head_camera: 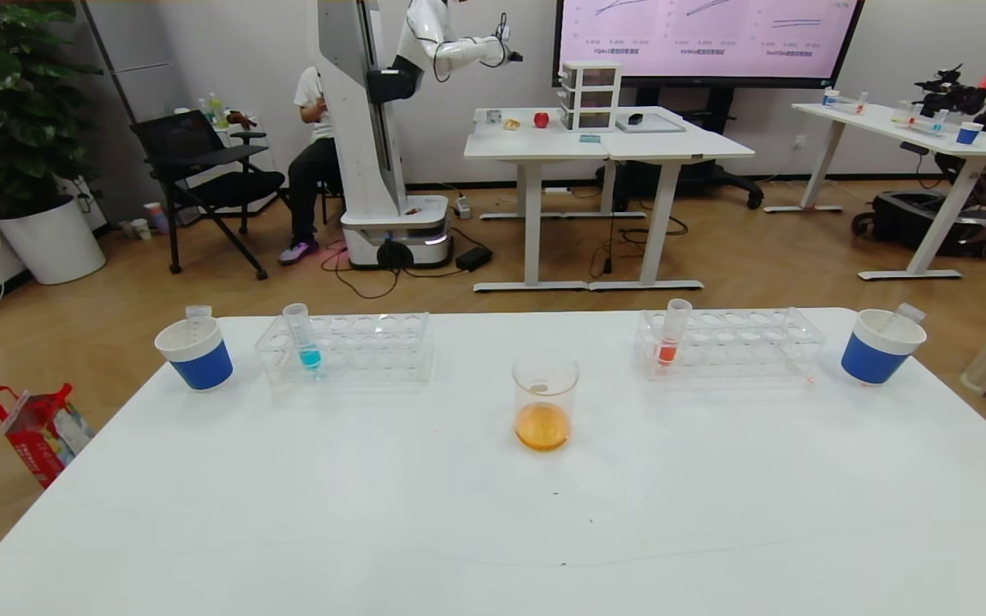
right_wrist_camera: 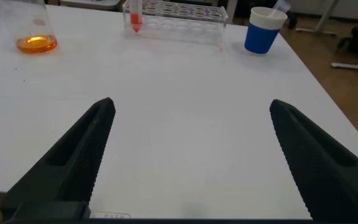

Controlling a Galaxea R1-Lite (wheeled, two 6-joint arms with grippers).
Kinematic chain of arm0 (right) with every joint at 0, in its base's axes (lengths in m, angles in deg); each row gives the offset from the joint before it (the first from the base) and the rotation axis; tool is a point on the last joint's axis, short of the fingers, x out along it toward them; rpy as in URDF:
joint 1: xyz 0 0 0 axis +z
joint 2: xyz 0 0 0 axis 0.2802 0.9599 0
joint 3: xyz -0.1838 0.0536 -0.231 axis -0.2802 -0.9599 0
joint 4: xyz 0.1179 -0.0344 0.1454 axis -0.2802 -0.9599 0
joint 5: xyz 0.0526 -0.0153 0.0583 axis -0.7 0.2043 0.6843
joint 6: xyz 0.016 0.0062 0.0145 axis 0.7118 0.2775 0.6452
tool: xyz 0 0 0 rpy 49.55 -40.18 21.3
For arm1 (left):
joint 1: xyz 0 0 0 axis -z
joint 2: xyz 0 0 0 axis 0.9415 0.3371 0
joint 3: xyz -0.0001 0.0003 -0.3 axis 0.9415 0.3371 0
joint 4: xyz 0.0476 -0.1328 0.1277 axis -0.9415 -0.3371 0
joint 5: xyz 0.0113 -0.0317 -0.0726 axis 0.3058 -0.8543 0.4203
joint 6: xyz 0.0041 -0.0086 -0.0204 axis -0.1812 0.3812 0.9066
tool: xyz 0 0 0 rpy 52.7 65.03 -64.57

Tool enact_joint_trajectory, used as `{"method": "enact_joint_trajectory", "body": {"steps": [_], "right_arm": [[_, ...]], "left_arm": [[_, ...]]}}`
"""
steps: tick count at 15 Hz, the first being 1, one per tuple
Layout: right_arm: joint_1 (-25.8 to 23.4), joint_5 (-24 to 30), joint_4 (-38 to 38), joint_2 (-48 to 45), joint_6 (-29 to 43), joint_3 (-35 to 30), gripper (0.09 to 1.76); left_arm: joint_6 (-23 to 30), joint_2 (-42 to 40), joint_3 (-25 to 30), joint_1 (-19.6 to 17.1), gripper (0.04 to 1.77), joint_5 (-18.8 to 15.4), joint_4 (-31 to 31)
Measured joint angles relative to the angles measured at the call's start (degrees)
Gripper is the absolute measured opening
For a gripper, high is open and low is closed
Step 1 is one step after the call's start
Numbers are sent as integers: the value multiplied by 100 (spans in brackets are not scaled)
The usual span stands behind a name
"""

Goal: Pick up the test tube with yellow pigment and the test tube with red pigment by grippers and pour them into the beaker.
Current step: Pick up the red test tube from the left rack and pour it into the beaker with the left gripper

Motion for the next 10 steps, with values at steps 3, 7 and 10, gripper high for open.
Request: {"method": "enact_joint_trajectory", "body": {"steps": [3,7,10], "right_arm": [[0,0,-2,0,1,0,174],[0,0,-2,0,0,0,174],[0,0,-2,0,0,0,174]], "left_arm": [[2,-1438,276,-61,175,99,-1477],[27,-2894,657,-229,175,132,-2604],[188,-3641,1191,-530,175,50,-2604]]}}
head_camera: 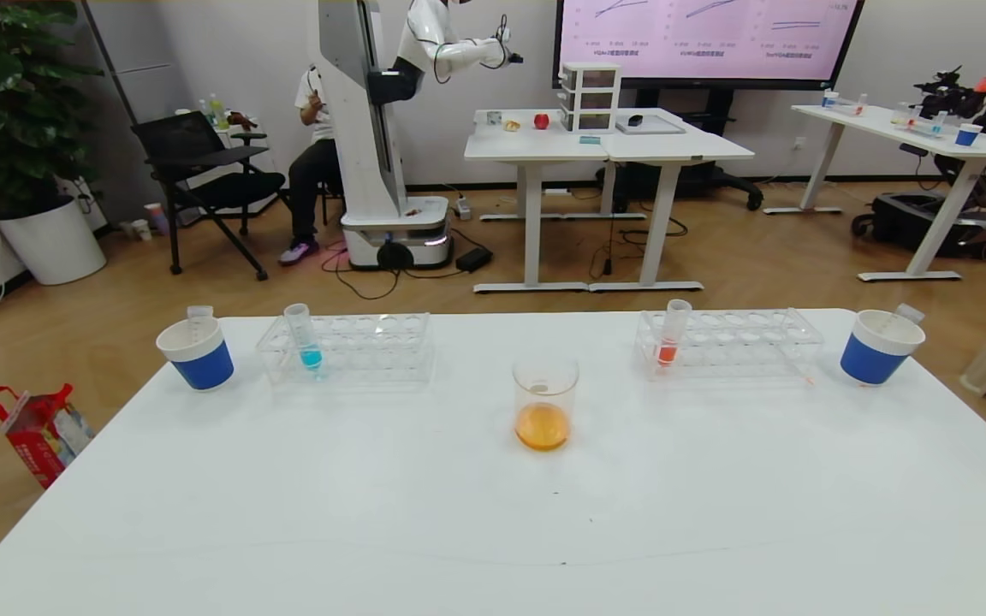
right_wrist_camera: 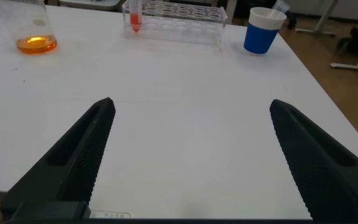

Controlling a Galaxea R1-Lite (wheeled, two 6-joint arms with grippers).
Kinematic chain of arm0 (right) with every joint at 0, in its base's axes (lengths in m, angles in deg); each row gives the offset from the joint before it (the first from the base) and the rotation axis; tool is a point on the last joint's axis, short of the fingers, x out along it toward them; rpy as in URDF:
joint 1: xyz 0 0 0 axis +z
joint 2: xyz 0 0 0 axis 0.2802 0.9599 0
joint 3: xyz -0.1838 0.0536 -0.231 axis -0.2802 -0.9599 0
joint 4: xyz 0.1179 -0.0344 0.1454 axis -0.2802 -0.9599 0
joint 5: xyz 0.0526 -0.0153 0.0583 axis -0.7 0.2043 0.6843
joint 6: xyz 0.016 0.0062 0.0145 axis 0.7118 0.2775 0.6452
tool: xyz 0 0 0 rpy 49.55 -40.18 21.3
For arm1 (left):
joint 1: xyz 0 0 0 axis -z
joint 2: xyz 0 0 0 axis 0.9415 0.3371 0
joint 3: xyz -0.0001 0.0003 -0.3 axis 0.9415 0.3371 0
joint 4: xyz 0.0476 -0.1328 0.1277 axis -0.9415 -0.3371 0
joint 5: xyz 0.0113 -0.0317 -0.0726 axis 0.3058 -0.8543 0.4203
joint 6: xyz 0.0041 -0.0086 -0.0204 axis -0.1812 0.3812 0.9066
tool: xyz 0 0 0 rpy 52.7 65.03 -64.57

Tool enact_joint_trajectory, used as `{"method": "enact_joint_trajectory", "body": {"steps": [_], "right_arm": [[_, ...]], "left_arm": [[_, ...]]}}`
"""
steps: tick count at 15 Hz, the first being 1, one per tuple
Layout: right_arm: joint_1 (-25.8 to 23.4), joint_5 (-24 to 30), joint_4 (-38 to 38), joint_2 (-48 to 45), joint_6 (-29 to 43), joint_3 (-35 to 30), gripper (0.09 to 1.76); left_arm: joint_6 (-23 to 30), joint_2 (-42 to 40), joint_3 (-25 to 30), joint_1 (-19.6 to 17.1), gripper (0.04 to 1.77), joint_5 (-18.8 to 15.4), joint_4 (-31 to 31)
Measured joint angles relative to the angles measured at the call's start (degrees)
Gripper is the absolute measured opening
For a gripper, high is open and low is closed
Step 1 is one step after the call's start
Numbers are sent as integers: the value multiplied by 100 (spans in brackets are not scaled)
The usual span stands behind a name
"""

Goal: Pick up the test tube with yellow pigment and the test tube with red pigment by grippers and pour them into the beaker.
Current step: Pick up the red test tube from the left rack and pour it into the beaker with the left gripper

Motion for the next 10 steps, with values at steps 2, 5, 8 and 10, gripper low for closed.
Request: {"method": "enact_joint_trajectory", "body": {"steps": [2,5,8,10], "right_arm": [[2,0,0,0,1,0,174],[0,0,0,0,0,0,174],[0,0,2,0,0,0,174],[0,0,0,0,0,0,174]], "left_arm": [[-2,-540,336,-107,175,-262,6],[-39,-1207,1101,-148,175,-635,472],[-26,-1428,2343,-152,175,-675,1460],[55,-1471,3173,-150,175,-736,1719]]}}
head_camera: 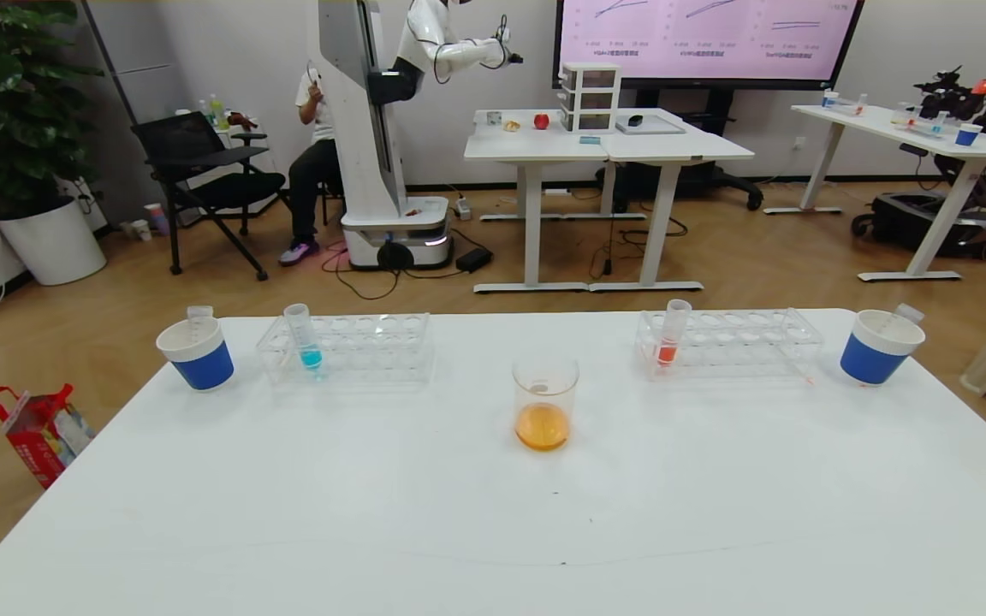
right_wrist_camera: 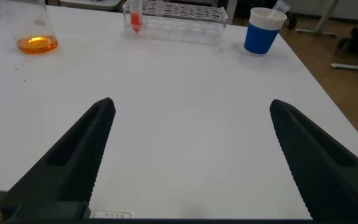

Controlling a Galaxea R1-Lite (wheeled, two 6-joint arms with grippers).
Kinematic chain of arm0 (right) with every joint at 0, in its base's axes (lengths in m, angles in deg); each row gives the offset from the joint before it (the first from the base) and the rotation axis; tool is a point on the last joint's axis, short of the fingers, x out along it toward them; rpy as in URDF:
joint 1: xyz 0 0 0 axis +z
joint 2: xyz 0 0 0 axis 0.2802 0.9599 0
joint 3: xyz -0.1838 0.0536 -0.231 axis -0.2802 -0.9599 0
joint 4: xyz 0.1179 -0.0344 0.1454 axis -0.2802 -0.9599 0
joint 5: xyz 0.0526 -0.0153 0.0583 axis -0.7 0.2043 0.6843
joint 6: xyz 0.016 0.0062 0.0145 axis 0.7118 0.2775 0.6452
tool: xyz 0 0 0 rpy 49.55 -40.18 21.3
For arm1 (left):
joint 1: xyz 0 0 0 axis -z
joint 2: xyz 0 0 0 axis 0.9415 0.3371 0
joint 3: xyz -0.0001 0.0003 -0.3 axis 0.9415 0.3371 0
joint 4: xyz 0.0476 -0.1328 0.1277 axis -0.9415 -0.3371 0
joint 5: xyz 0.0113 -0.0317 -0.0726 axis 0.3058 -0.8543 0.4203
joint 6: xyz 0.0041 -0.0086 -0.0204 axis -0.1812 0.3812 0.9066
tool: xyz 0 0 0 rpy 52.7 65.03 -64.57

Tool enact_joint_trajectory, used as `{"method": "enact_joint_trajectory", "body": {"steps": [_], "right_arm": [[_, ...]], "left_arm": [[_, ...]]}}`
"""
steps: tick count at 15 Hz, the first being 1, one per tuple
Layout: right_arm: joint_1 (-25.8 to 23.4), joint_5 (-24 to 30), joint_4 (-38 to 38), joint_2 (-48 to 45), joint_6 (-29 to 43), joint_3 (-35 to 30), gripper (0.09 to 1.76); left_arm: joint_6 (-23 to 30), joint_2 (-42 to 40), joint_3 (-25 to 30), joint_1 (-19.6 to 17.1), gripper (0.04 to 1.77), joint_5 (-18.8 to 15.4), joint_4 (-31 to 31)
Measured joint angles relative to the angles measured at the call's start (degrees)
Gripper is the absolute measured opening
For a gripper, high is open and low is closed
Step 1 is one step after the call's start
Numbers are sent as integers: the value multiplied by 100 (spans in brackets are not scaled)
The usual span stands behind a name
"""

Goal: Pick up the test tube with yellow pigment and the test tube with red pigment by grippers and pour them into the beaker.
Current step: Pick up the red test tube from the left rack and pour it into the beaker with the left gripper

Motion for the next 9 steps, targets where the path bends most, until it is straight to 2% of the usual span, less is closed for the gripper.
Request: {"method": "enact_joint_trajectory", "body": {"steps": [2,3,6,9], "right_arm": [[0,0,0,0,0,0,174],[0,0,2,0,0,0,174],[0,0,2,0,0,0,174],[0,0,2,0,0,0,174]], "left_arm": [[182,-12,313,2,175,-394,-601],[207,-15,328,2,175,-449,-777],[201,-16,378,-2,175,-521,-722],[312,-16,405,2,175,-446,-658]]}}
